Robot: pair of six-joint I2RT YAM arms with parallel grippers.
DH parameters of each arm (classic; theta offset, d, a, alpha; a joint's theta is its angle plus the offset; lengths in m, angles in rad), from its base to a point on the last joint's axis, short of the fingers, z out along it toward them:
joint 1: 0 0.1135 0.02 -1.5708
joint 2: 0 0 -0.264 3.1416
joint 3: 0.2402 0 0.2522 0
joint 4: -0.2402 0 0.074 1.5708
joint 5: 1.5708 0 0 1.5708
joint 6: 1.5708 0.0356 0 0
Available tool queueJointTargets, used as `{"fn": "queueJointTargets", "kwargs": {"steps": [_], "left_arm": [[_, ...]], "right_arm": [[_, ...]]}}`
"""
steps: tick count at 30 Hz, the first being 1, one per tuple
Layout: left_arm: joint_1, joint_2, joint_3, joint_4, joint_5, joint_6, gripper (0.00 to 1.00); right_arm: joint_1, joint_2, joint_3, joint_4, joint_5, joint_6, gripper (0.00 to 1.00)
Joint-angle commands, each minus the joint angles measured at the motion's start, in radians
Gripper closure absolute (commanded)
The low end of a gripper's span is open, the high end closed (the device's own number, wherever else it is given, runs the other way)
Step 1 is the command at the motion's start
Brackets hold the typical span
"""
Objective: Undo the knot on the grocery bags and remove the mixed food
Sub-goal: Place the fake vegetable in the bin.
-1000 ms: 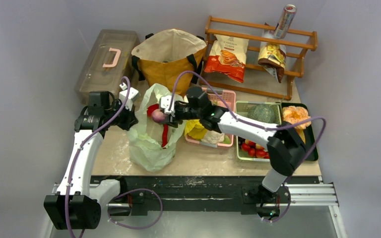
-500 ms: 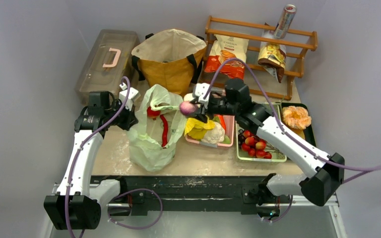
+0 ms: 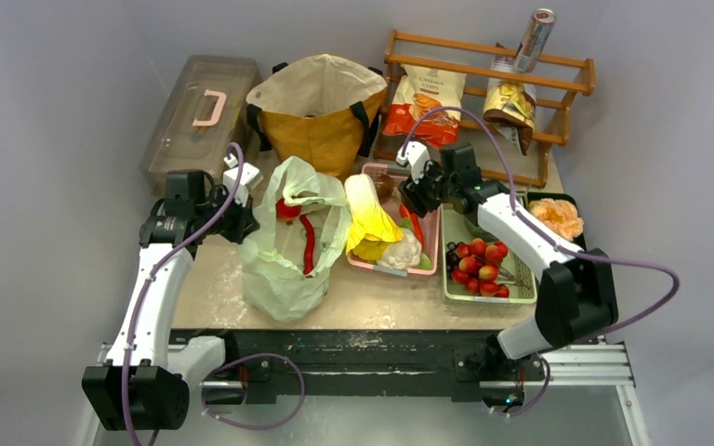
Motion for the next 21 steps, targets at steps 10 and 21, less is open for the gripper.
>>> {"fn": "queueJointTargets", "kwargs": {"steps": [10, 21], "left_arm": [[0.009, -0.041, 0.003, 0.033, 0.017, -0.015, 1.0], [0.009, -0.031, 0.009, 0.043, 0.024, -0.074, 1.0]], "right_arm": [[0.066, -0.05, 0.166, 0.018, -0.137, 0.041, 0.21], [0.46, 0.185, 0.202, 0.393, -0.257, 0.062, 0.97]]}}
